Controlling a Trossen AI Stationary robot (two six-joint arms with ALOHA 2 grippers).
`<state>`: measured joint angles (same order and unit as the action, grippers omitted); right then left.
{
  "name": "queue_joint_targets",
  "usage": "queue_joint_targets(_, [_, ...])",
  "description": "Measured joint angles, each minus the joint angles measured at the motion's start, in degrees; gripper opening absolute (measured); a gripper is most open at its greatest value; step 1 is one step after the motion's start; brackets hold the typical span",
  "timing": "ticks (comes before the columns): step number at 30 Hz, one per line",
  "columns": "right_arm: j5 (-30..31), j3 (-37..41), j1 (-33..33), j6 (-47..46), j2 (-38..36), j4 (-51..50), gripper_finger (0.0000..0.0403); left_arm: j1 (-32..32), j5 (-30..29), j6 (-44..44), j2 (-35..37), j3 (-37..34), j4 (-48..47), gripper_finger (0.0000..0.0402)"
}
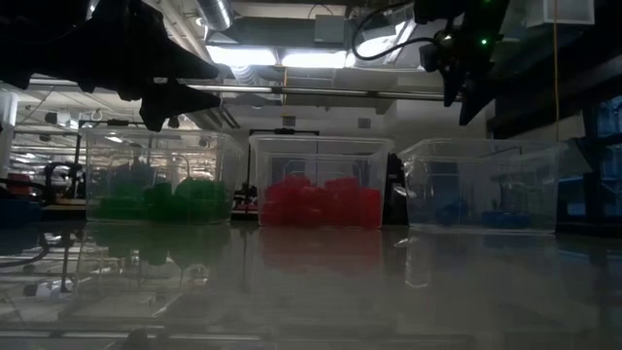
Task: Sort blocks
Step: Put the blue game piece into the right transparent bin
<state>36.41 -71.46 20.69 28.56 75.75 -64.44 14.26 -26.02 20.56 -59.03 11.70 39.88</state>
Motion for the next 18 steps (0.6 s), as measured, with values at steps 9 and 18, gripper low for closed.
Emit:
queue_joint_targets(9, [-8.02, 0.0, -7.89, -3.05, -2.13, -0.97, 0.0377, -0.07, 0.0, -1.69, 0.0, 0.0, -0.43, 0.0235])
queue_joint_targets(18, [-9.03, 4.05, -28.97, -9.05, -2.51, 8.05, 0.0376, -2.43, -0.02, -4.73, 0.0, 0.16, 2.2, 0.0235])
